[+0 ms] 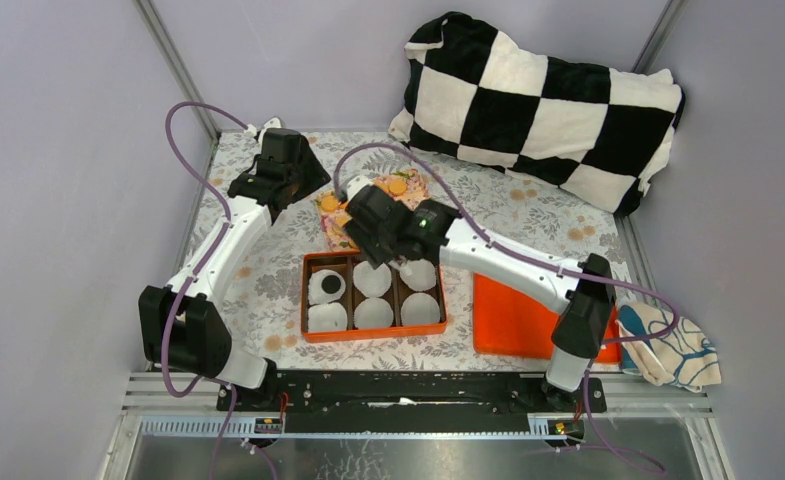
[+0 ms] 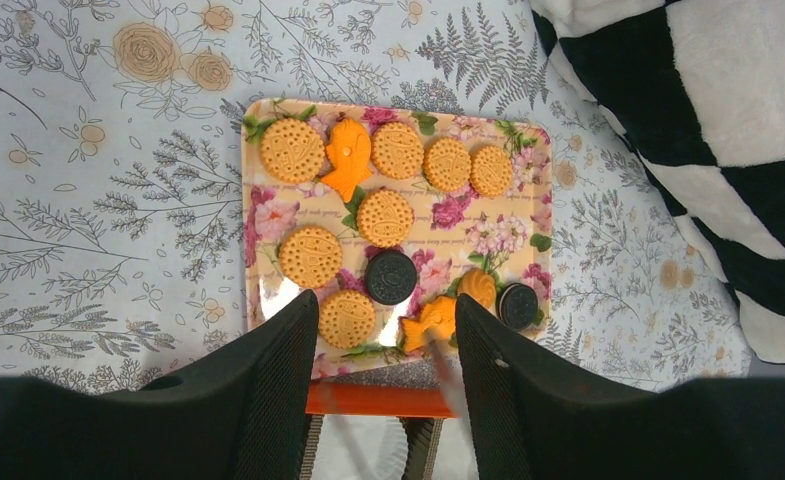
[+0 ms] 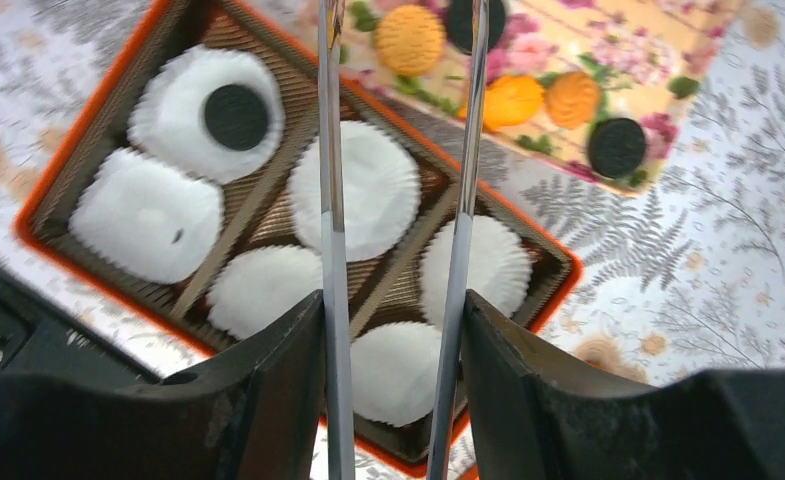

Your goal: Pack the cookies

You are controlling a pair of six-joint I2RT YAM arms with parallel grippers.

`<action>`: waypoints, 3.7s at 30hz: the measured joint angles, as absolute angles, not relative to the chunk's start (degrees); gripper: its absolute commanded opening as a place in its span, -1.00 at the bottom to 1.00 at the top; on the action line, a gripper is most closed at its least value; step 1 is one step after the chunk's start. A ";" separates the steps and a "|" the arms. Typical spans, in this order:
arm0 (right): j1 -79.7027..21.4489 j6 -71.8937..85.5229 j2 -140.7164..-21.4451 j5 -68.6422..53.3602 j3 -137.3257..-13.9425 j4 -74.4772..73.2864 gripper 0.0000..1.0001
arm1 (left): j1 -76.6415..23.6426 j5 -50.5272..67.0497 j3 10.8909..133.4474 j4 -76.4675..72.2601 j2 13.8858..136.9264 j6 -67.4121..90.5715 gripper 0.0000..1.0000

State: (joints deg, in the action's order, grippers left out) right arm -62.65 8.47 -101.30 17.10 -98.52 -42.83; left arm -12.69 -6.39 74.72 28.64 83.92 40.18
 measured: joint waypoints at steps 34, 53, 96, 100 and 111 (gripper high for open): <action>-53.19 10.04 -116.77 13.85 -102.37 -45.12 -0.07 | -12.32 -6.35 72.86 28.08 83.92 39.75 0.18; -53.19 11.68 -114.72 14.37 -107.42 -49.36 -0.76 | -11.46 -3.36 72.71 27.79 83.92 39.77 0.18; -64.07 15.86 -95.83 11.35 -87.22 -49.08 0.08 | -11.46 2.28 72.71 26.52 83.61 39.75 0.19; -64.07 15.20 -95.83 13.65 -90.19 -49.19 0.07 | -11.46 2.87 72.73 26.50 83.61 39.75 0.19; -58.33 10.52 -104.05 19.33 -103.81 -45.47 0.05 | -11.46 2.96 72.73 26.50 83.61 39.68 0.20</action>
State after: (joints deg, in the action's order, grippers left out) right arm -58.33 10.52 -104.05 19.33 -103.81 -45.47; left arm -11.46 2.96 72.73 26.50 83.61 39.68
